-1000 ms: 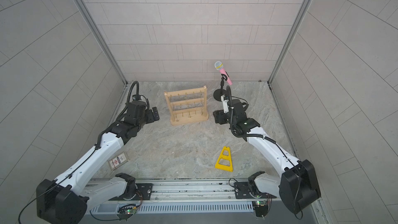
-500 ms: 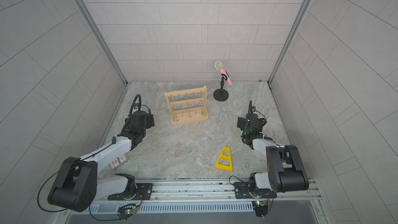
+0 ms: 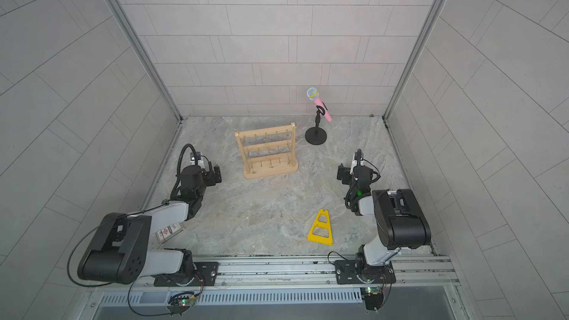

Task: Hang the necklace on the jewelry display stand
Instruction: Reset both arms

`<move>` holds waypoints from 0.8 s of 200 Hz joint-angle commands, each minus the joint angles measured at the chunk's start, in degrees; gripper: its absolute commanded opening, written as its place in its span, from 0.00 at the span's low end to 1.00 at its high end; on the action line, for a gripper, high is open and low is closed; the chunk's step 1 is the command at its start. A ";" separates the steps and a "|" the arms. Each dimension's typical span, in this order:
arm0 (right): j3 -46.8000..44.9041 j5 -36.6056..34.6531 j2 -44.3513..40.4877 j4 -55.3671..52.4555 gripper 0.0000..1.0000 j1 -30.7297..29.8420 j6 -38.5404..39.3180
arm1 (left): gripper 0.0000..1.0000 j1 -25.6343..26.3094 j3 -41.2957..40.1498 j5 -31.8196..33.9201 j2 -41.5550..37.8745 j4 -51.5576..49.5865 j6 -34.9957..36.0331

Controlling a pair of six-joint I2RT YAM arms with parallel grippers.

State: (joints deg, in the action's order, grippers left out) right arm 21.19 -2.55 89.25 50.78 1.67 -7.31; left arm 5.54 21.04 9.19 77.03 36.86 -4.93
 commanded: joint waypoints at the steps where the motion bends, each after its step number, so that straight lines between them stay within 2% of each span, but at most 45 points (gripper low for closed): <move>1: -0.14 -0.98 -0.52 1.50 1.00 0.17 0.86 | 1.00 -0.28 -0.09 -1.63 0.06 3.62 -0.45; 19: -1.52 -2.60 0.43 6.00 1.00 0.06 0.63 | 1.00 0.53 -0.70 -5.66 -0.08 5.28 2.67; 40: -1.57 -3.95 0.57 6.24 1.00 -0.24 0.46 | 1.00 3.52 -1.76 -2.57 -0.41 6.75 4.97; 66: -1.70 -3.81 0.44 6.30 1.00 -0.31 0.36 | 1.00 1.57 -1.68 -1.82 -0.65 6.32 1.90; 95: -1.78 -3.85 0.47 6.36 1.00 -0.27 0.42 | 1.00 1.50 -3.11 -0.65 -3.09 6.55 1.69; 112: -1.59 -3.90 0.27 5.88 1.00 -0.22 0.40 | 1.00 1.52 -3.25 0.07 -1.87 8.05 1.58; 124: -1.76 -3.95 0.39 6.16 1.00 -0.22 0.38 | 1.00 1.63 -2.90 0.36 -1.89 7.23 4.43; 143: -1.70 -3.93 0.34 6.01 1.00 -0.26 0.40 | 1.00 1.09 -3.64 4.23 -5.20 3.71 8.24; 160: -1.50 -4.05 0.31 5.82 1.00 -0.31 0.37 | 1.00 -1.88 -2.57 0.57 -2.46 6.00 6.60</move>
State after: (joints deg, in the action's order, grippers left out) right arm 19.90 -5.56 89.41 55.59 1.56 -7.38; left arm 6.61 18.24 10.33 73.56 41.10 -0.36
